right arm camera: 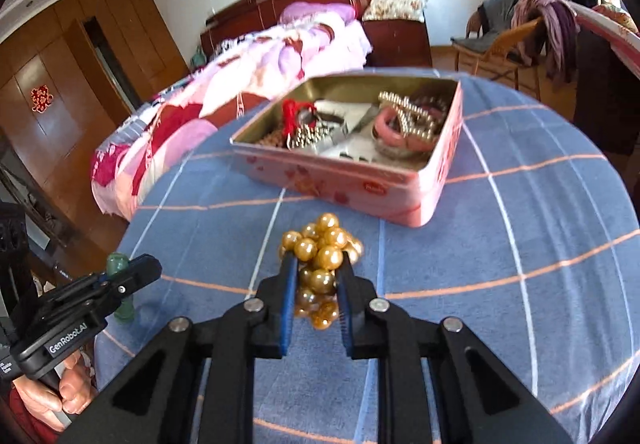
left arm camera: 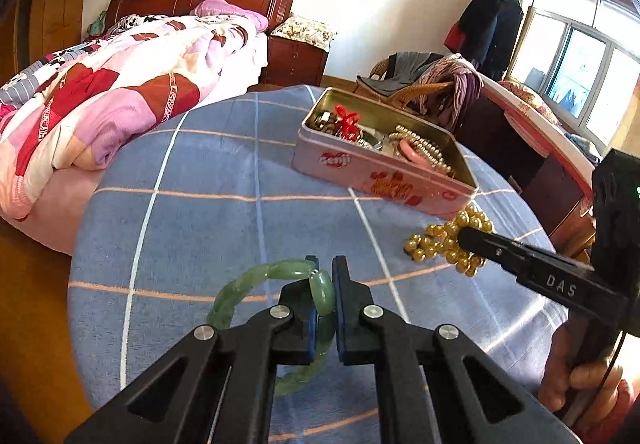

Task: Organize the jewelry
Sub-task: 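Grasp the gold bead bracelet with the right tool while the left tool holds the bangle, then carry the jade bangle and gold beads into the pink tin and open both tools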

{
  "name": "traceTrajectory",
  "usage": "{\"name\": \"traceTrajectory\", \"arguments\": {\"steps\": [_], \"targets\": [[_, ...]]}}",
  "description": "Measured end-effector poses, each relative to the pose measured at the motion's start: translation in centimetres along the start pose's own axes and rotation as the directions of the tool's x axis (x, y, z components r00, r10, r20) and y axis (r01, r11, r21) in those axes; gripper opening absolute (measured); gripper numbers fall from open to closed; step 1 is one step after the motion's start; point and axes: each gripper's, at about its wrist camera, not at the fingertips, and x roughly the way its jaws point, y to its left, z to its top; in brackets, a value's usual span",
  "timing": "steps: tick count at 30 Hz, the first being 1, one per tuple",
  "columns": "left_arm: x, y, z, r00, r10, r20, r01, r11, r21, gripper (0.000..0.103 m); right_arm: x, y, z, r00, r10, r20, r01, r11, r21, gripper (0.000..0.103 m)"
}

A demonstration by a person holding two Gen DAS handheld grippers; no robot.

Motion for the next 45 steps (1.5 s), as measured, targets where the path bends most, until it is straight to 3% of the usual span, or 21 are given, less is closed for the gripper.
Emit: {"name": "traceTrajectory", "arguments": {"steps": [6, 17, 31, 45], "targets": [[-0.6, -2.0, 0.4, 1.000, 0.004, 0.027, -0.005, 0.999, 0.054, 0.005, -1.3, 0.3, 0.5, 0.999, -0.001, 0.044, 0.000, 1.000, 0.013, 0.021], [-3.1, -4.0, 1.1, 0.995, -0.050, 0.084, 0.043, 0.995, 0.087, 0.005, -4.4, 2.1, 1.4, 0.982, -0.090, 0.164, 0.095, 0.995, -0.023, 0.021], [-4.0, -5.3, 1.0, 0.995, 0.059, 0.081, -0.068, 0.990, 0.121, 0.005, -6.4, 3.1, 0.3, 0.970, -0.136, 0.203, 0.148, 0.988, -0.046, 0.021], [-5.7, -6.2, 0.9, 0.992, 0.066, 0.111, -0.081, 0.987, 0.139, 0.005, -8.8, 4.6, 0.1, 0.951, -0.148, 0.273, 0.176, 0.981, -0.081, 0.021]]}}
